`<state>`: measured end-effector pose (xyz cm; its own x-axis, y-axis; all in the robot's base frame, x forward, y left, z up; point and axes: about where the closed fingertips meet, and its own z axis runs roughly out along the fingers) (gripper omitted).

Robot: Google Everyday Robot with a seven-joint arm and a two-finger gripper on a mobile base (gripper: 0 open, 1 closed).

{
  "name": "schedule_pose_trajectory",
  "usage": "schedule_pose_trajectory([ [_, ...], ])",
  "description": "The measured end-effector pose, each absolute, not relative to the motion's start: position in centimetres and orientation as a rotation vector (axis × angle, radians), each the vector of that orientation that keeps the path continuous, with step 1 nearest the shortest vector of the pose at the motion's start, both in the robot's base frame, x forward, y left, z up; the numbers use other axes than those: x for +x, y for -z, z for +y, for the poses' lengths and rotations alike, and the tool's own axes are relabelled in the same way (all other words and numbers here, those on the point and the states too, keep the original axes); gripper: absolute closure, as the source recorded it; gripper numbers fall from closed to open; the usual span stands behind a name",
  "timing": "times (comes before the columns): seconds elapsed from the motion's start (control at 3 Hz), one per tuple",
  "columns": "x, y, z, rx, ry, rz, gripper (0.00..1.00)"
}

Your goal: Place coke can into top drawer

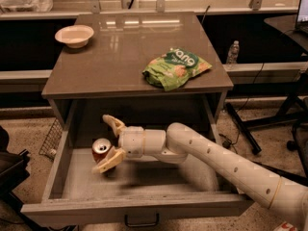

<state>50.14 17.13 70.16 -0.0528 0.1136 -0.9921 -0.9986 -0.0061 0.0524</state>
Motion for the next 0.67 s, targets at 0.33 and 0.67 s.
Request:
schedule_pose_trajectory([
  [0.33,50.1,-70.4,17.3,-1.107,-1.303,1.159,0.21],
  [0.67,50.6,-73.1,16.5,-1.162,-1.271,1.168,0.44],
])
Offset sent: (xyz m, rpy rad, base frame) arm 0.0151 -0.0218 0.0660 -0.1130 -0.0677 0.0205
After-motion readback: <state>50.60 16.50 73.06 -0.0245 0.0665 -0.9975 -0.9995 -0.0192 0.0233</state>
